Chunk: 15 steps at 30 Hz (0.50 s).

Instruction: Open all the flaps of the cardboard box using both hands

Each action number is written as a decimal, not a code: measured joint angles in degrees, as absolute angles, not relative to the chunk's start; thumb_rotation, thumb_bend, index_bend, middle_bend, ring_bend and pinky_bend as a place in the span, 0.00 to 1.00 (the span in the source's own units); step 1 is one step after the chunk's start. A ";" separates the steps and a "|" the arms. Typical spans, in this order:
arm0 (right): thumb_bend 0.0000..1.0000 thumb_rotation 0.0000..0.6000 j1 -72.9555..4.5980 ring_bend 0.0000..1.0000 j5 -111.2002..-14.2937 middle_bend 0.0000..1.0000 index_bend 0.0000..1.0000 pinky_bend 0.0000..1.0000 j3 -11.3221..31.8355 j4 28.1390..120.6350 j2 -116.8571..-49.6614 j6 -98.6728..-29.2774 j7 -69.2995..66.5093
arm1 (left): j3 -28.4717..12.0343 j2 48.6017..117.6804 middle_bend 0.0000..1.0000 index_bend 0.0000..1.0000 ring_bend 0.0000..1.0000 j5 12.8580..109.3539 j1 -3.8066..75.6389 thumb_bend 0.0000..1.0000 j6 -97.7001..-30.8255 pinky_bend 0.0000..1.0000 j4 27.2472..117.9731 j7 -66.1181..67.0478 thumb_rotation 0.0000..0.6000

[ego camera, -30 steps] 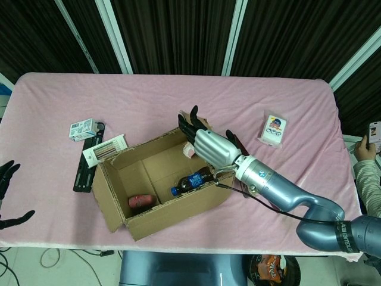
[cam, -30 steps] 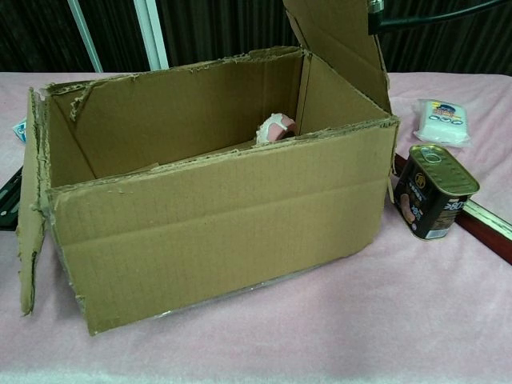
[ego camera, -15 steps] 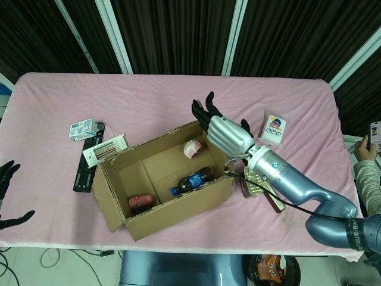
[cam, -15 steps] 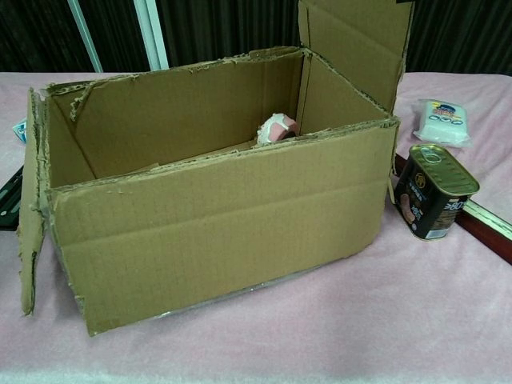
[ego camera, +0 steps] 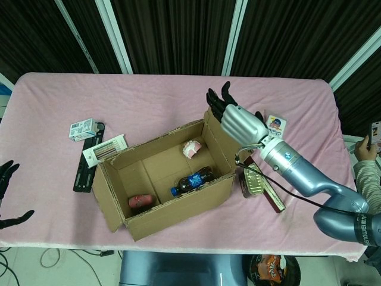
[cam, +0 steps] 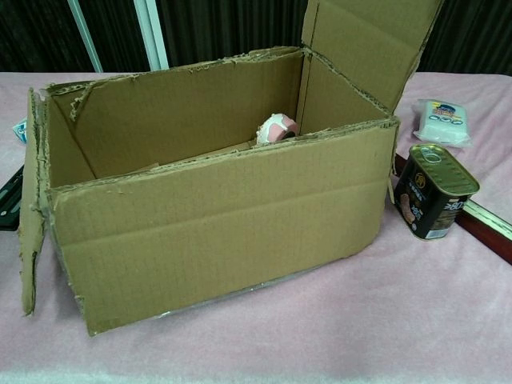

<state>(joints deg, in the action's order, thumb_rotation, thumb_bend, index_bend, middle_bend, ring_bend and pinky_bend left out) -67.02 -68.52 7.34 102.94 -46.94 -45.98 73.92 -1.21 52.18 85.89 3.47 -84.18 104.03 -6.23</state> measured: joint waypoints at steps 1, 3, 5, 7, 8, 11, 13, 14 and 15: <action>0.23 1.00 -66.91 0.02 -68.53 0.06 0.13 0.22 7.28 102.62 -46.89 -45.96 73.74 | -1.22 52.19 0.00 0.00 0.00 85.88 3.48 0.10 -84.18 0.03 104.04 -6.22 1.00; 0.22 1.00 -66.65 0.02 -68.61 0.06 0.13 0.22 7.11 101.78 -46.81 -45.92 73.37 | -1.20 52.20 0.00 0.00 0.00 85.88 3.49 0.10 -84.15 0.03 104.03 -6.15 1.00; 0.22 1.00 -66.37 0.02 -68.58 0.06 0.13 0.22 7.00 101.09 -46.78 -45.95 72.87 | -1.20 52.22 0.00 0.00 0.00 85.85 3.50 0.10 -84.13 0.03 104.01 -6.11 1.00; 0.22 1.00 -65.99 0.02 -68.38 0.06 0.13 0.22 6.82 100.27 -46.78 -46.01 72.48 | -1.21 52.22 0.00 0.00 0.00 85.82 3.49 0.10 -84.15 0.03 104.02 -6.12 1.00; 0.22 1.00 -65.82 0.02 -68.25 0.06 0.13 0.22 6.72 99.87 -46.79 -46.02 72.37 | -1.23 52.22 0.00 0.00 0.00 85.81 3.49 0.10 -84.19 0.03 104.00 -6.09 1.00; 0.22 1.00 -65.11 0.02 -67.52 0.06 0.13 0.22 6.16 98.57 -46.91 -46.07 72.23 | -1.28 52.23 0.00 0.00 0.00 85.76 3.47 0.10 -84.28 0.03 103.96 -6.04 1.00; 0.22 1.00 -64.58 0.02 -66.86 0.06 0.13 0.22 5.70 97.83 -47.06 -46.11 72.26 | -1.28 52.24 0.00 0.00 0.00 85.75 3.46 0.10 -84.28 0.03 103.95 -5.99 1.00; 0.22 1.00 -64.35 0.02 -66.56 0.06 0.13 0.22 5.52 97.57 -47.15 -46.15 72.28 | -1.26 52.26 0.00 0.00 0.00 85.76 3.47 0.10 -84.24 0.03 103.93 -5.91 1.00; 0.22 1.00 -64.02 0.02 -66.12 0.06 0.13 0.22 5.29 97.22 -47.28 -46.26 72.30 | -1.25 52.28 0.00 0.00 0.00 85.76 3.48 0.10 -84.22 0.03 103.91 -5.85 1.00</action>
<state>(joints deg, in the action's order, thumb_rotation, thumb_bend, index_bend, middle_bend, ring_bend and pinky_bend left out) -64.02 -66.12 5.29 97.22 -47.28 -46.26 72.30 -1.25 52.28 85.76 3.48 -84.22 103.91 -5.85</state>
